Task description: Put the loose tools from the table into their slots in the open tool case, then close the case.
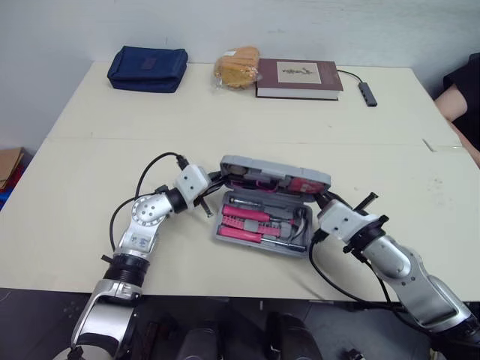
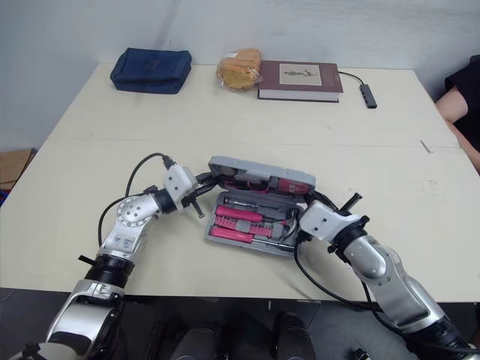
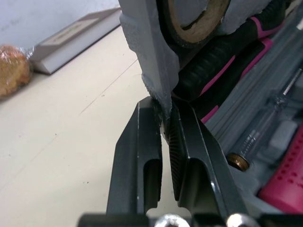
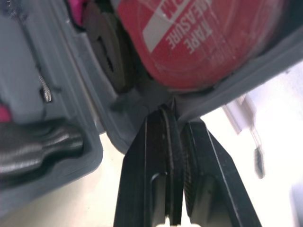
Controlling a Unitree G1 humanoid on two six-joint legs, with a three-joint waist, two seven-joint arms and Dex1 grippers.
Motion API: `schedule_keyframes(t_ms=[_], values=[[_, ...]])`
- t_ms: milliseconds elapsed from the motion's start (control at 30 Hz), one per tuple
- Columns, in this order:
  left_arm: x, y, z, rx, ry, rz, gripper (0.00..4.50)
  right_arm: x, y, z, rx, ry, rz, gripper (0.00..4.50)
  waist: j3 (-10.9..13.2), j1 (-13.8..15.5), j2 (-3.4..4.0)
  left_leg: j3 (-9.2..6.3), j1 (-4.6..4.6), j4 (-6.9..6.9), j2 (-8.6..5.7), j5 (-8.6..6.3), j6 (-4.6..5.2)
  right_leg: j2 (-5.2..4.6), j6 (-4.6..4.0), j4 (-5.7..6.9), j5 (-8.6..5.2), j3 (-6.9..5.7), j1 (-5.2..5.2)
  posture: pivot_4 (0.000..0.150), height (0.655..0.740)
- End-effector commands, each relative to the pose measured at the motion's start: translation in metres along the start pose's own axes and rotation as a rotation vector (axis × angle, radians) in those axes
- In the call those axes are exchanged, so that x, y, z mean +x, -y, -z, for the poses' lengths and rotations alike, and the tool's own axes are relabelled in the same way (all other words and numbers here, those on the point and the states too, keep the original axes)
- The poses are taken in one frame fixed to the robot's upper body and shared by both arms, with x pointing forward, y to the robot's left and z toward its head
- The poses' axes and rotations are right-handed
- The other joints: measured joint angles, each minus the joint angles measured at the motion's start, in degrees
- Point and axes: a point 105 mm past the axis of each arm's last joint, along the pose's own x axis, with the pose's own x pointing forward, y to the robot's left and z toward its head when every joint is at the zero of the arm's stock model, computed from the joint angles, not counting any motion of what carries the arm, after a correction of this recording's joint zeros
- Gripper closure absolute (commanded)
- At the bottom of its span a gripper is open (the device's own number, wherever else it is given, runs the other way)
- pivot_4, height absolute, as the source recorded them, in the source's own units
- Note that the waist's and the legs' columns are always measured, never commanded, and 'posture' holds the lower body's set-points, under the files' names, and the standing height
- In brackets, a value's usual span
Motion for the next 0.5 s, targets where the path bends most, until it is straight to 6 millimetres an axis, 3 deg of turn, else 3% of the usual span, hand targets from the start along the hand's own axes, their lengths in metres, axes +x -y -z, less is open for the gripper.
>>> schedule_keyframes(t_ms=[33,100,133,200,267,367,400,500], values=[[-0.021,-0.001,0.01,0.042,-0.024,-0.003,4.5,-0.014,-0.018,0.027,-0.159,-0.064,-0.026,4.48,0.0,0.0,0.0,0.0,0.02,0.0,0.0,0.0,0.0,-0.01,0.0,0.0,0.0,0.0,0.03,0.15,0.74],[-0.026,-0.001,0.007,0.031,0.002,-0.011,3.75,-0.022,-0.021,0.029,-0.179,-0.045,-0.006,4.5,0.0,0.1,0.0,-0.01,0.16,-0.01,0.0,0.0,0.0,-0.03,0.0,-0.02,0.0,0.0,0.17,0.15,0.74],[-0.029,0.001,0.005,0.025,0.018,0.004,3.27,-0.026,-0.023,0.028,-0.189,-0.028,-0.008,3.85,0.0,0.1,0.0,-0.01,0.21,-0.01,0.0,0.0,0.01,-0.04,0.0,-0.02,0.0,0.0,0.22,0.15,0.74],[-0.037,0.002,0.003,0.035,0.021,0.023,2.48,-0.034,-0.023,0.024,-0.217,0.004,0.0,3.32,0.0,0.3,0.0,-0.01,0.23,-0.01,0.0,-0.01,0.01,-0.04,-0.01,-0.02,0.0,0.01,0.25,0.15,0.74],[-0.051,-0.005,0.007,0.026,-0.017,0.002,1.6,-0.046,-0.02,0.021,-0.254,0.023,0.006,2.28,0.0,0.5,-0.01,-0.17,0.22,0.0,-0.01,-0.01,0.05,-0.08,-0.01,-0.11,-0.01,-0.07,0.38,0.15,0.74],[-0.092,-0.02,0.033,-0.105,-0.174,-0.083,0.47,-0.073,-0.03,0.03,-0.192,-0.034,-0.072,1.05,0.0,0.3,0.0,-0.21,0.21,-0.01,0.0,-0.03,0.06,-0.11,-0.01,-0.17,-0.01,-0.02,0.39,0.15,0.74],[-0.101,-0.024,0.038,-0.156,-0.201,-0.107,0.14,-0.08,-0.03,0.029,-0.159,-0.044,-0.076,1.0,0.0,0.3,0.0,-0.21,0.23,-0.01,0.0,-0.03,0.06,-0.11,-0.01,-0.17,-0.01,-0.02,0.41,0.15,0.74],[-0.098,-0.029,0.031,-0.231,-0.174,-0.087,0.14,-0.091,-0.017,0.025,0.025,-0.083,-0.014,1.0,0.0,0.0,0.0,-0.28,0.55,-0.11,0.15,-0.1,-0.03,-0.11,-0.05,-0.31,-0.03,0.01,0.81,0.15,0.74]])
